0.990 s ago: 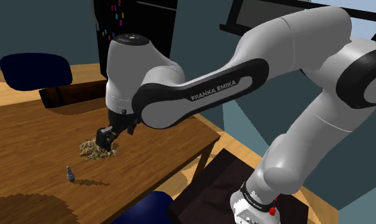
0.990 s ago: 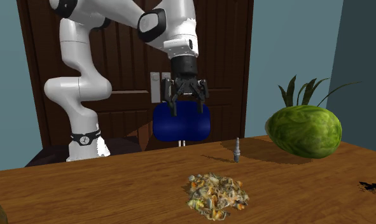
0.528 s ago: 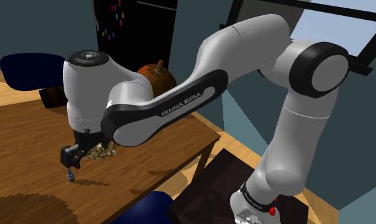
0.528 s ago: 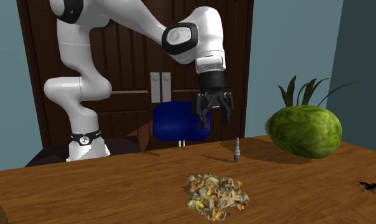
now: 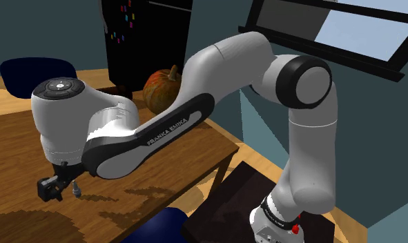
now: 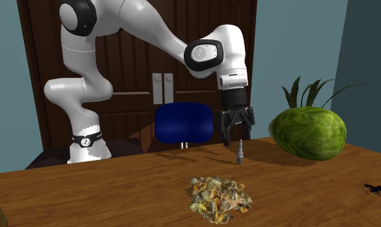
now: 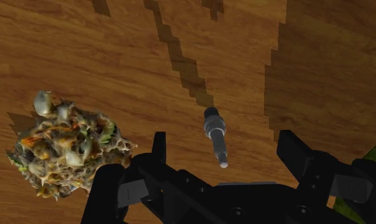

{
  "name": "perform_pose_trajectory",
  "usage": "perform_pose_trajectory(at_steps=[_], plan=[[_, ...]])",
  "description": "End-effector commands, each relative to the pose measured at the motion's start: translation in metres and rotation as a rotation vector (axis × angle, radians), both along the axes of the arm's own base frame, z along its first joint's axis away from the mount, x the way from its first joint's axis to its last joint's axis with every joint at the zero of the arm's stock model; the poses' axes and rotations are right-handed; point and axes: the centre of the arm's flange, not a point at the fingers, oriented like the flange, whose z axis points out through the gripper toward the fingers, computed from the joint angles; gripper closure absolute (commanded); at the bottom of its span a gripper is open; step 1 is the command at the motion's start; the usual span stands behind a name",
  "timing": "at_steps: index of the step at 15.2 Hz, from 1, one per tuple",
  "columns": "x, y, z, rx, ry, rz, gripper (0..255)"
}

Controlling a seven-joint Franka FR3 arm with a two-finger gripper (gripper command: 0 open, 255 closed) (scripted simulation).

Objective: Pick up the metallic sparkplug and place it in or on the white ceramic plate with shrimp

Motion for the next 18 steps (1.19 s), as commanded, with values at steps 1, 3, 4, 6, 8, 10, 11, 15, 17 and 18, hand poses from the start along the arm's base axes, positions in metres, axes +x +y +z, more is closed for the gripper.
perform_pose_trajectory(at_steps=[1,3,4,6,8,10,11,15,17,18], plan=[[0.004,0.001,-0.011,0.0,0.0,0.0,0],[0.006,0.001,-0.021,0.0,0.0,0.0,0],[0.007,0.001,-0.029,0.0,0.0,0.0,0],[0.007,0.001,-0.029,0.0,0.0,0.0,0],[0.007,0.001,-0.029,0.0,0.0,0.0,0],[0.007,0.001,-0.029,0.0,0.0,0.0,0],[0.007,0.001,-0.029,0.0,0.0,0.0,0],[0.007,0.001,-0.029,0.0,0.0,0.0,255],[0.007,0.001,-0.029,0.0,0.0,0.0,255],[0.007,0.001,-0.029,0.0,0.0,0.0,255]])
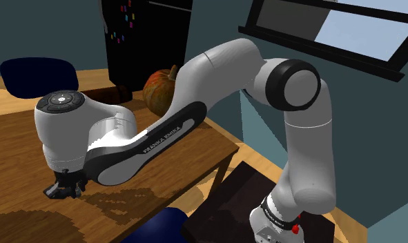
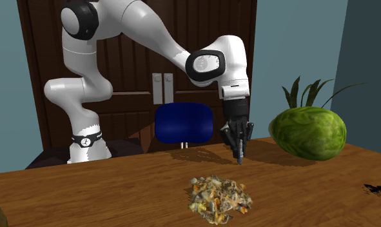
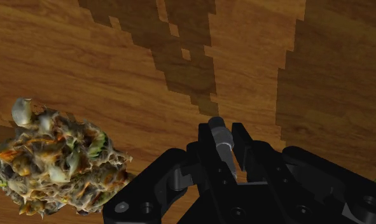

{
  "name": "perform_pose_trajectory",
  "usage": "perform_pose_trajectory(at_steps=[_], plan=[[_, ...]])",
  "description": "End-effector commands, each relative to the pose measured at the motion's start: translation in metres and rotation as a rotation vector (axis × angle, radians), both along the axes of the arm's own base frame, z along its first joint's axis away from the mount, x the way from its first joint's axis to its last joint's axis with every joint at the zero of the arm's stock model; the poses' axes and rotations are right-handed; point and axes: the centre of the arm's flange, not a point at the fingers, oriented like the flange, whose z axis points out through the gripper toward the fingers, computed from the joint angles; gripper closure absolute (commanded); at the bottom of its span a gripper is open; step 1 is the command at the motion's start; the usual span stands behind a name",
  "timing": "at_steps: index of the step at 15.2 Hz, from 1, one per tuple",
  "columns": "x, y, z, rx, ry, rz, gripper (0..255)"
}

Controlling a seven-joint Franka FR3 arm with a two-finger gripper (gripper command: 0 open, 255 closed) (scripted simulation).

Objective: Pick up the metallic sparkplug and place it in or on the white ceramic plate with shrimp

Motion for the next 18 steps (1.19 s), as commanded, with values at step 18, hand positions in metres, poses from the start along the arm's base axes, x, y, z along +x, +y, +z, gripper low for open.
perform_pose_trajectory(at_steps=[18], plan=[[0.0,0.0,0.074,0.0,0.0,0.0,255]])
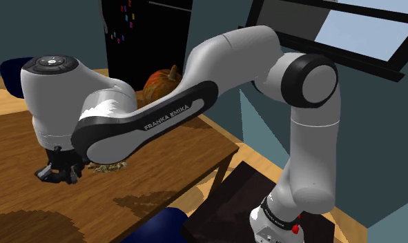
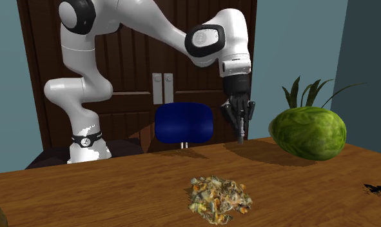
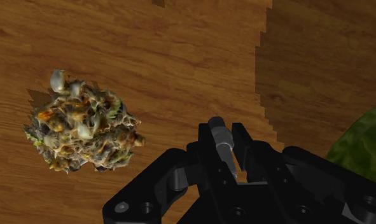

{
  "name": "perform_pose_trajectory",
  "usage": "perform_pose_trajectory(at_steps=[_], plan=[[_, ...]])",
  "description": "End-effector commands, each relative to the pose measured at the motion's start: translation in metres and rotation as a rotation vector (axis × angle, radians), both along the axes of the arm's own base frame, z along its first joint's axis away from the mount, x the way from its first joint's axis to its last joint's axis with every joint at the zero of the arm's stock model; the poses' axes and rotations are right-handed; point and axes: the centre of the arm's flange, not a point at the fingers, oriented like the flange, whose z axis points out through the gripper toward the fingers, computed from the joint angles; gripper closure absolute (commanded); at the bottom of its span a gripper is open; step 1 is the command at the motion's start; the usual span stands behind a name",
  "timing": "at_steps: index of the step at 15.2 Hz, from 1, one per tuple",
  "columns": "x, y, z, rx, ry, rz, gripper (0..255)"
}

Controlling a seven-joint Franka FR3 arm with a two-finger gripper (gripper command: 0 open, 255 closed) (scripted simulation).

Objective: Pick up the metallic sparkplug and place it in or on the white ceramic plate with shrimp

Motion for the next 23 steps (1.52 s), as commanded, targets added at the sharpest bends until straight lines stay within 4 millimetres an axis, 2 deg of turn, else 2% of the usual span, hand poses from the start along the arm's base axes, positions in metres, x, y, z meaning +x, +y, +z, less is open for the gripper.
perform_pose_trajectory(at_steps=[1,7,20,23], plan=[[0.0,0.001,0.011,0.0,0.0,0.0,255],[0.0,0.001,0.041,0.0,0.0,0.0,255],[0.094,-0.14,0.04,0.0,0.0,0.0,255],[0.094,-0.14,0.025,0.0,0.0,0.0,255]])
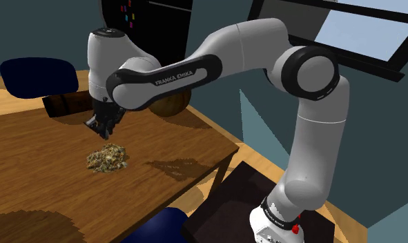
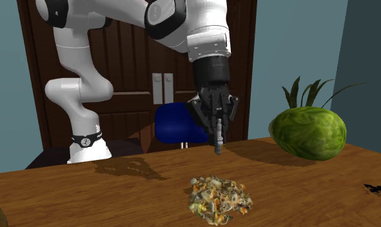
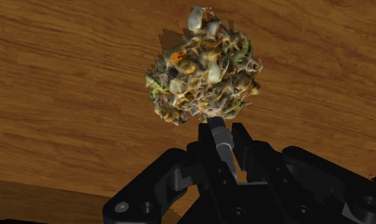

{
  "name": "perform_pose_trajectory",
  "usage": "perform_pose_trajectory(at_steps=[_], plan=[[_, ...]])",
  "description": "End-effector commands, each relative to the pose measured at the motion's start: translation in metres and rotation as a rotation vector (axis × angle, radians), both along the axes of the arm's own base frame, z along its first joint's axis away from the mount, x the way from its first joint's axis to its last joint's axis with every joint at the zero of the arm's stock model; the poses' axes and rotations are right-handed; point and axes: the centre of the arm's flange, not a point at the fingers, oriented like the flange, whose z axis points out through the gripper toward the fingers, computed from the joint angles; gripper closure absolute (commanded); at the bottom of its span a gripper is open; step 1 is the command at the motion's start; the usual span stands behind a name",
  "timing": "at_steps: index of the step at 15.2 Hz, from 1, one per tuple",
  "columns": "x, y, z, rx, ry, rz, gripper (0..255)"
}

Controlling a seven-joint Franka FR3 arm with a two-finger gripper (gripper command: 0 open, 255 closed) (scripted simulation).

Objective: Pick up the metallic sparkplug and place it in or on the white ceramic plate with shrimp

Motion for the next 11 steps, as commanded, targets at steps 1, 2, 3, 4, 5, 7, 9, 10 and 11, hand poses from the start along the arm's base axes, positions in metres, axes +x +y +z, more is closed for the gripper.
perform_pose_trajectory(at_steps=[1,2,3,4,5,7,9,10,11], plan=[[0.001,-0.001,-0.01,0.0,0.0,0.001,255],[0.001,-0.001,-0.015,0.0,0.0,0.001,255],[0.001,-0.001,-0.02,0.0,0.0,0.001,255],[0.001,-0.001,-0.026,0.0,0.0,0.001,255],[0.001,-0.001,-0.031,0.0,0.0,0.001,255],[0.001,-0.001,-0.041,0.0,0.0,0.001,255],[0.001,-0.001,-0.052,0.0,0.0,0.001,255],[0.001,-0.001,-0.058,0.0,0.0,0.001,255],[0.001,-0.001,-0.058,0.0,0.0,0.001,255]])
